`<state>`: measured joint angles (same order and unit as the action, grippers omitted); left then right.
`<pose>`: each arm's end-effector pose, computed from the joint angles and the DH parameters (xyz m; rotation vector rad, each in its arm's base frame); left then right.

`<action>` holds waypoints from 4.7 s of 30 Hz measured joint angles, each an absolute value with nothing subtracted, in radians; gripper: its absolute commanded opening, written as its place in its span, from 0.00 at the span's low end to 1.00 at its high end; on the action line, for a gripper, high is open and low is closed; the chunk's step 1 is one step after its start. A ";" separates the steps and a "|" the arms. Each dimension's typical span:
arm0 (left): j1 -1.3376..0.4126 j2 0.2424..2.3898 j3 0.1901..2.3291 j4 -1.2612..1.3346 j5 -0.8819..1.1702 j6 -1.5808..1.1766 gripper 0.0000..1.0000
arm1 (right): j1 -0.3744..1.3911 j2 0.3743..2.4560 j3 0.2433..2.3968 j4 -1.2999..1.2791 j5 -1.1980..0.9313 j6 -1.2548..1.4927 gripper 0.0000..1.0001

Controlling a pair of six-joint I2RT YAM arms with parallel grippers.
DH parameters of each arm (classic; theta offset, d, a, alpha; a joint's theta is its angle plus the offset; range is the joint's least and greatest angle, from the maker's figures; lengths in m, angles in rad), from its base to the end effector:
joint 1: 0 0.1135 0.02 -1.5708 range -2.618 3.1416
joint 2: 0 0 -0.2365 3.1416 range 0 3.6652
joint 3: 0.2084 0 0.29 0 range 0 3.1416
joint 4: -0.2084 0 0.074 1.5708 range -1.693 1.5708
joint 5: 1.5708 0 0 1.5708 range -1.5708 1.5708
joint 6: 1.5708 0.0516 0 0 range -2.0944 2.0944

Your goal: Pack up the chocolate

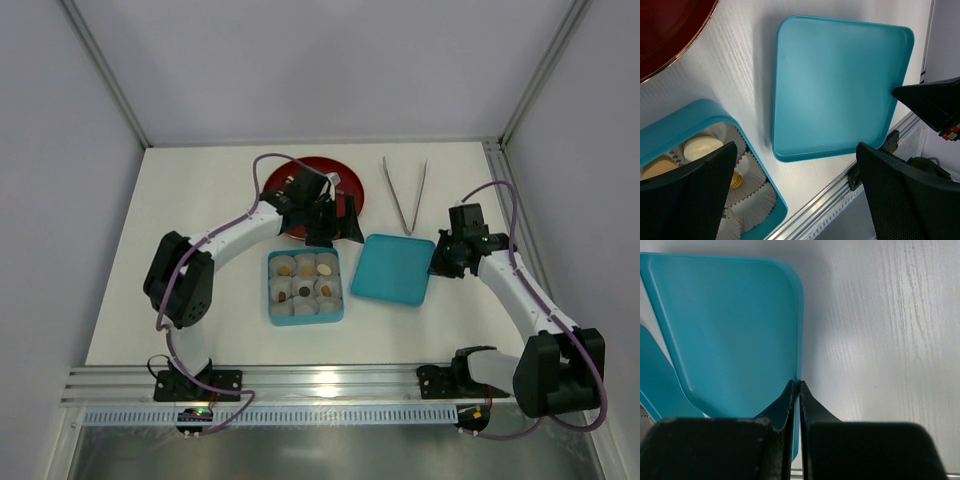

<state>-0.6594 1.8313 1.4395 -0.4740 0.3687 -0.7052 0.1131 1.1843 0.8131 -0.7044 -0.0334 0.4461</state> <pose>0.3405 -0.2874 0.1961 0.1208 2.6468 -0.9957 0.2747 0.0329 0.1751 0.4307 2.6304 0.2287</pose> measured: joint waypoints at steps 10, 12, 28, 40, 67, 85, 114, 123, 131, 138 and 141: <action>-0.665 1.911 1.489 -0.455 0.414 -0.705 1.00 | 0.080 1.157 0.833 -0.743 -0.045 0.437 0.04; -0.665 1.923 1.497 -0.451 0.424 -0.705 1.00 | 0.073 1.148 0.847 -0.747 -0.047 0.432 0.04; -0.665 2.005 1.522 -0.324 0.553 -0.746 0.97 | 0.031 1.107 0.920 -0.803 -0.095 0.416 0.04; -0.652 2.045 1.394 0.057 0.746 -0.972 0.86 | 0.021 1.084 0.977 -0.834 -0.133 0.416 0.04; -0.603 2.008 1.180 0.490 0.882 -1.266 0.00 | 0.060 1.107 0.988 -0.806 -0.162 0.416 0.04; -0.557 1.816 1.181 0.045 0.835 -1.056 0.00 | 0.397 1.102 1.005 -0.739 0.134 0.349 0.62; -0.385 1.576 1.231 -0.698 0.863 -0.887 0.00 | 1.500 1.349 1.312 -0.816 0.724 0.036 0.63; -0.385 1.522 1.213 -0.707 0.863 -0.891 0.00 | 1.510 1.531 1.340 -0.842 0.846 -0.018 0.55; -0.385 1.483 1.195 -0.717 0.859 -0.891 0.00 | 1.508 1.558 1.345 -0.847 0.926 -0.067 0.33; -0.381 1.477 1.180 -0.720 0.851 -0.900 0.00 | 1.508 1.589 1.357 -0.847 0.974 -0.103 0.04; -0.378 1.476 1.179 -0.718 0.852 -0.904 0.15 | 1.508 1.594 1.357 -0.844 0.993 -0.109 0.04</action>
